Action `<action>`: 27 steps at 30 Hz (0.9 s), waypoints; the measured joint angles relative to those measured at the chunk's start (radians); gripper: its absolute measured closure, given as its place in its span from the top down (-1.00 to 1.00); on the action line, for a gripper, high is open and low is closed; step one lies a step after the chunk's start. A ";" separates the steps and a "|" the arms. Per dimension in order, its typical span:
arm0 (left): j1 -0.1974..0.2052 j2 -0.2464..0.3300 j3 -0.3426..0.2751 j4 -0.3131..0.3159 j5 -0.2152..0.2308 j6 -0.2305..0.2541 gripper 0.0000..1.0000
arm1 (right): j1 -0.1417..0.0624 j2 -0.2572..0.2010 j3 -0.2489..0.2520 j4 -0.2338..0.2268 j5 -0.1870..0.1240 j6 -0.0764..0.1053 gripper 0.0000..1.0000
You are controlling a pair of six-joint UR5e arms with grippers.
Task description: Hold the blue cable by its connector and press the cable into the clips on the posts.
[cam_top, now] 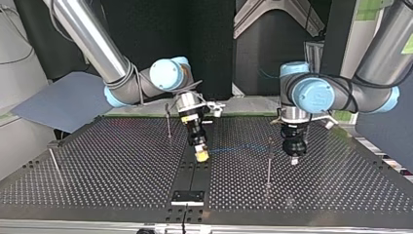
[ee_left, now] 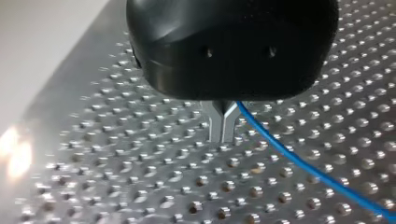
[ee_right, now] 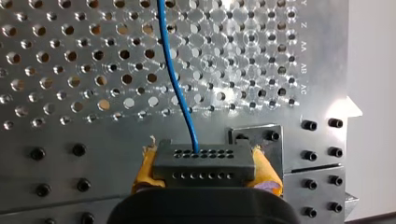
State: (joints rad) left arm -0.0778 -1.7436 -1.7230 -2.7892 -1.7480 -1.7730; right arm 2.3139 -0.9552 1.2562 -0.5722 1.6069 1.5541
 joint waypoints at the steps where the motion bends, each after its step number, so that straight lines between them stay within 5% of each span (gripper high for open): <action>1: 0.001 -0.003 0.003 -0.004 0.004 0.000 -1.00 | -0.002 0.000 0.000 0.000 0.000 0.000 -1.00; 9: 0.003 -0.010 0.008 0.000 0.011 -0.002 -1.00 | -0.007 0.000 0.000 0.001 -0.002 0.000 -1.00; 10: 0.002 -0.010 0.008 0.000 0.009 -0.002 -0.36 | -0.007 0.000 0.000 0.001 -0.002 0.000 -1.00; 11: 0.001 -0.010 0.008 -0.001 0.005 -0.002 -0.02 | -0.007 0.000 0.000 0.001 -0.002 0.000 -1.00; 12: 0.000 -0.010 0.008 -0.006 -0.001 -0.001 -0.02 | -0.007 0.000 0.000 0.002 -0.002 0.000 -1.00; 13: -0.001 -0.010 0.008 -0.010 -0.006 0.001 0.37 | -0.007 0.000 0.000 0.002 -0.002 0.000 -1.00; 14: -0.002 -0.010 0.008 -0.014 -0.013 0.005 0.50 | -0.007 0.000 0.000 0.002 -0.002 0.000 -1.00; 18: -0.006 -0.010 0.008 -0.045 -0.041 0.035 0.57 | -0.007 0.000 0.000 0.004 -0.002 0.000 -1.00; 22: -0.007 -0.010 0.008 -0.069 -0.060 0.063 1.00 | -0.007 0.000 0.000 0.004 -0.002 0.001 -1.00; 27: -0.012 -0.009 0.008 -0.103 -0.098 0.103 1.00 | -0.007 0.000 0.000 0.005 -0.002 0.002 -1.00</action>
State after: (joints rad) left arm -0.0898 -1.7528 -1.7150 -2.8919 -1.8465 -1.6699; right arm 2.3069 -0.9552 1.2557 -0.5677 1.6050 1.5561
